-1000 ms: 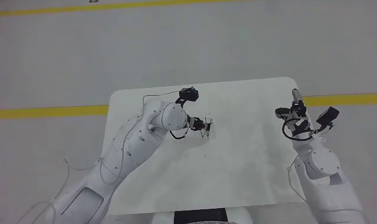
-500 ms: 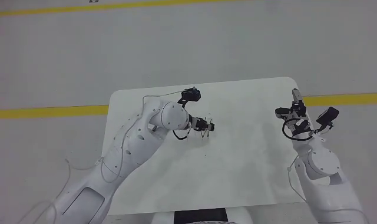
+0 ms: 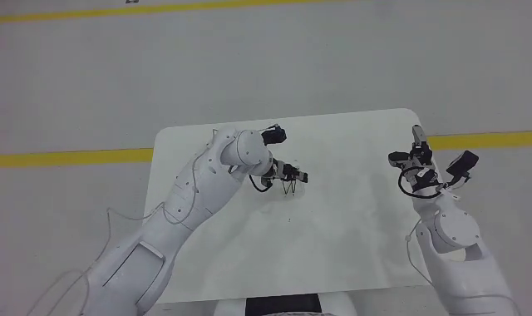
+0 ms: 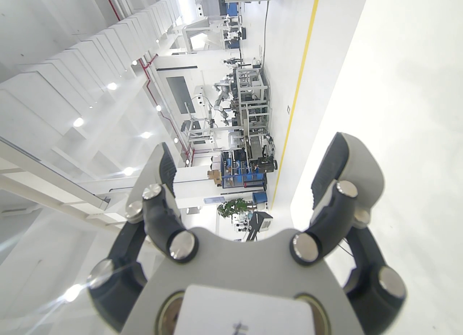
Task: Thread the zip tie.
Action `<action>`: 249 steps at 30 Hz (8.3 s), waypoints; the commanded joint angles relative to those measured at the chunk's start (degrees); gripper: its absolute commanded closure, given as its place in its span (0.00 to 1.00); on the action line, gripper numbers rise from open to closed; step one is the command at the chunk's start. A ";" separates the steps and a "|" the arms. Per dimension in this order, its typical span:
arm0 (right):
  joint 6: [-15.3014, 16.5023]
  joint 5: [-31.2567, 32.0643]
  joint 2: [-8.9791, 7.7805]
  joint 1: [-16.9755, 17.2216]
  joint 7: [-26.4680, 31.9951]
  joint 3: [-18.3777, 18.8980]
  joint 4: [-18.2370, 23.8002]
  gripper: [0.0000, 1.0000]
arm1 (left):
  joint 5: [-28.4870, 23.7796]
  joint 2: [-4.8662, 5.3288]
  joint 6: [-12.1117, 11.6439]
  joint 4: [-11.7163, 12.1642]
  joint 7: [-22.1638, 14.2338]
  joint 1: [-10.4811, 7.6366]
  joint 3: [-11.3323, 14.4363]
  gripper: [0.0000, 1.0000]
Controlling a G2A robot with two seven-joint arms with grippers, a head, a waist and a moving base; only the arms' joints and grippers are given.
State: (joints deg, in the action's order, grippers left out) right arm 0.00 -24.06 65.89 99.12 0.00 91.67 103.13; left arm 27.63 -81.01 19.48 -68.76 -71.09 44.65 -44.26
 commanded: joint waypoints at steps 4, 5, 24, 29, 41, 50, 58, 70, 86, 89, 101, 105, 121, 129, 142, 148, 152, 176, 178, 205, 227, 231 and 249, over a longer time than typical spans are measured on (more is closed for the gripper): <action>0.00 0.00 0.00 0.00 0.00 0.00 0.00 0.00 | 0.01 0.03 0.00 -0.07 -0.01 0.03 -0.02 0.00; 0.00 0.00 0.00 0.00 0.00 0.00 0.00 0.00 | 0.01 0.03 0.00 -0.07 -0.01 0.03 -0.02 0.00; 0.00 0.00 0.00 0.00 0.00 0.00 0.00 0.00 | 4.60 -5.95 0.00 11.94 -5.91 -7.31 2.31 0.00; 0.00 0.00 0.00 0.00 0.00 0.00 0.00 0.00 | 4.60 -5.95 0.00 11.94 -5.91 -7.31 2.31 0.00; 0.00 0.00 0.00 0.00 0.00 0.00 0.00 0.00 | 5.88 -7.49 0.00 16.51 -4.83 -7.57 2.44 0.00; 0.00 0.00 0.00 0.00 0.00 0.00 0.00 0.00 | 7.32 -9.94 0.00 19.66 -5.35 -8.59 2.44 0.00; 0.00 0.00 0.00 0.00 0.00 0.00 0.00 0.00 | 6.22 -9.90 0.00 20.19 -4.30 -8.45 1.47 0.00; 0.00 0.00 0.00 0.00 0.00 0.00 0.00 0.00 | 5.96 -9.92 0.00 20.58 -3.69 -8.25 1.03 0.00; 0.00 0.00 0.00 0.00 0.00 0.00 0.00 0.00 | 9.60 -11.38 0.00 21.19 -5.04 -8.74 -1.35 0.58; 0.00 0.00 0.00 0.00 0.00 0.00 0.00 0.00 | 10.63 -11.88 0.00 21.53 -5.70 -8.83 -1.95 0.62; 0.00 0.00 0.00 0.00 0.00 0.00 0.00 0.00 | 15.75 -15.36 0.00 27.85 -6.69 -10.09 -3.50 0.67; 0.00 0.00 0.00 0.00 0.00 0.00 0.00 0.00 | 16.58 -16.53 0.00 30.27 -6.40 -10.65 -4.18 0.70; 0.00 0.00 0.00 0.00 0.00 0.00 0.00 0.00 | 19.49 -20.57 0.00 38.46 -4.55 -13.07 -5.03 0.83; 0.00 0.00 0.00 0.00 0.00 0.00 0.00 0.00 | 20.41 -22.07 0.00 41.89 -3.36 -14.10 -5.88 0.93; 0.00 0.00 0.00 0.00 0.00 0.00 0.00 0.00 | 21.48 -23.92 0.00 46.68 -1.78 -15.76 -7.21 0.82; 0.00 0.00 0.00 0.00 0.00 0.00 0.00 0.00 | 21.47 -24.49 0.00 47.13 -1.40 -16.26 -7.63 0.82; 0.00 0.00 0.00 0.00 0.00 0.00 0.00 0.00 | 21.83 -24.76 0.00 47.01 -1.57 -16.36 -7.72 0.82; 0.00 0.00 0.00 0.00 0.00 0.00 0.00 0.00 | 24.14 -25.60 0.00 47.30 0.46 -15.87 -9.50 0.76; 0.00 0.00 0.00 0.00 0.00 0.00 0.00 0.00 | 24.25 -25.66 0.00 47.51 0.55 -15.74 -9.48 0.76; 0.00 0.00 0.00 0.00 0.00 0.00 0.00 0.00 | 25.36 -27.13 0.00 49.32 2.61 -15.36 -7.28 0.77; 0.00 0.00 0.00 0.00 0.00 0.00 0.00 0.00 | 23.94 -28.47 0.00 52.49 3.64 -16.88 -6.22 0.83; 0.00 0.00 0.00 0.00 0.00 0.00 0.00 0.00 | 23.53 -28.61 0.00 52.68 4.12 -17.04 -6.05 0.82; 0.00 0.00 0.00 0.00 0.00 0.00 0.00 0.00 | 22.05 -29.59 0.00 55.29 5.18 -17.96 -4.72 0.83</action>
State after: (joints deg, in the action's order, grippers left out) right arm 0.00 -24.06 65.89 99.12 0.00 91.67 103.13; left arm 49.77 -110.54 19.48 -13.66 -65.98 26.76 -49.06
